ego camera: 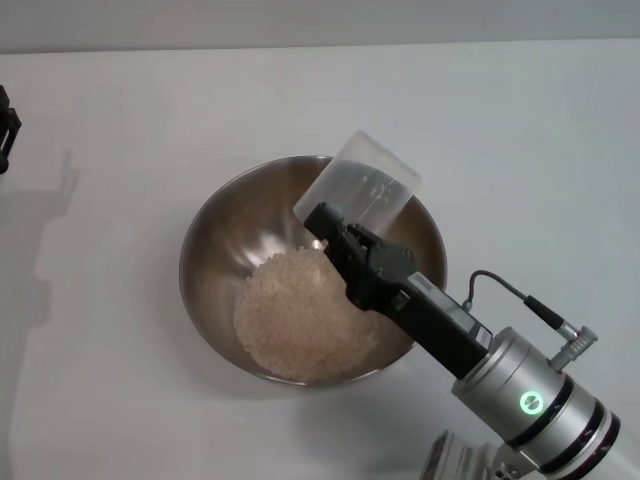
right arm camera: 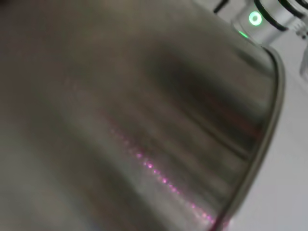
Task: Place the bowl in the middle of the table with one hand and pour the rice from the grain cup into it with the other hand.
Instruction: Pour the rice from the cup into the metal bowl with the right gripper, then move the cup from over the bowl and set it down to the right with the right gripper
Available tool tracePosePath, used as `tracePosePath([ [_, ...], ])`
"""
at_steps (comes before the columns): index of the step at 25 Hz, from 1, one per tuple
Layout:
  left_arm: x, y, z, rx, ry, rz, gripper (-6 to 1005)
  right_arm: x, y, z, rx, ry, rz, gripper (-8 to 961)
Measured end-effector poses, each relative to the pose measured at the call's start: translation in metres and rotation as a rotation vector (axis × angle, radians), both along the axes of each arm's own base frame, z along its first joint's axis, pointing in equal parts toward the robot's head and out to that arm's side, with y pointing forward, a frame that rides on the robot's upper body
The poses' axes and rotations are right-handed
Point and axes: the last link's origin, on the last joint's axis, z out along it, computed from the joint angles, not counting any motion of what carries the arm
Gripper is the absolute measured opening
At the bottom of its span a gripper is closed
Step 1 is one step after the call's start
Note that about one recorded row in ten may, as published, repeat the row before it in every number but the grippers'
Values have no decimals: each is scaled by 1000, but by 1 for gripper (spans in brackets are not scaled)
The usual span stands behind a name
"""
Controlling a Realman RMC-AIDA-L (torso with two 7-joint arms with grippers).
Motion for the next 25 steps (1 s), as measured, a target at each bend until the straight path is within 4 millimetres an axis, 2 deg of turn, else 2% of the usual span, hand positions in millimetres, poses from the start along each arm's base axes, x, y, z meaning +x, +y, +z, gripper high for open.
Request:
tracePosePath([
  [9,-1,-2,0,1,0,0,815,3,-1,-10,9,-119,38,15],
  [25,0,-3,0,1,-2,-4,815,-1,1,-9,8,-94,31,15],
])
